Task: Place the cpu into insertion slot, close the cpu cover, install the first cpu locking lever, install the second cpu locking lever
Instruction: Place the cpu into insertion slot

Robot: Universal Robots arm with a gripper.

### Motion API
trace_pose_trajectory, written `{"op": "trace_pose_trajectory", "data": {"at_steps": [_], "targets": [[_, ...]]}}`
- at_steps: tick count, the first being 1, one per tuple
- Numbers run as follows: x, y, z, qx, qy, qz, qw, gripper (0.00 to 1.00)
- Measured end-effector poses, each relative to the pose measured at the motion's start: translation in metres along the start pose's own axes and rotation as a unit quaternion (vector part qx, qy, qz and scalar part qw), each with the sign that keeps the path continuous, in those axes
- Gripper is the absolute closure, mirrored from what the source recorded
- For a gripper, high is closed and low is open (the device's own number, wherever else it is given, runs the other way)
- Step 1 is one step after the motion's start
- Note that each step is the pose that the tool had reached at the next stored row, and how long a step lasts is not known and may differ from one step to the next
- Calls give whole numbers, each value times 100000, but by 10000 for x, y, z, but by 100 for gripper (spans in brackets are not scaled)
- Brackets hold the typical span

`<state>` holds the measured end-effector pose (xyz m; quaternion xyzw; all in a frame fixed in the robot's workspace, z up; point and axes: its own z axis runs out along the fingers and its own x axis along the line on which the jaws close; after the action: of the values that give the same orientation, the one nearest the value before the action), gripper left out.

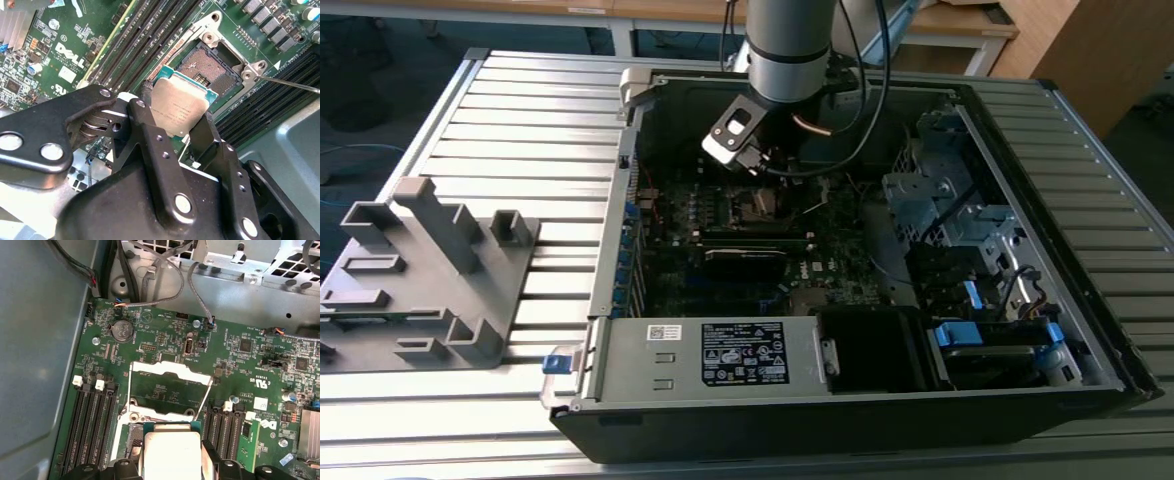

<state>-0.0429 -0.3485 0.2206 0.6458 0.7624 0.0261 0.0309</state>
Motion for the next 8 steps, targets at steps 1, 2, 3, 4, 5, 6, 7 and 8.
{"op": "trace_pose_trajectory", "data": {"at_steps": [1, 2, 3, 4, 5, 6, 7, 8], "targets": [[0, 1, -4, 43, -8, 22, 100000, 46], [0, 2, -11, 58, -2, 42, 100000, 46], [0, 3, -19, 69, 12, 63, 100000, 46], [-1, 4, -28, 86, 6, 89, 100000, 46], [-1, 4, -34, 98, 4, 113, 100000, 46], [0, 4, -34, 90, 15, 140, 100000, 46], [0, 4, -34, 89, 16, 203, 100000, 46], [-1, 4, -35, 98, -14, 529, 99999, 46]]}}
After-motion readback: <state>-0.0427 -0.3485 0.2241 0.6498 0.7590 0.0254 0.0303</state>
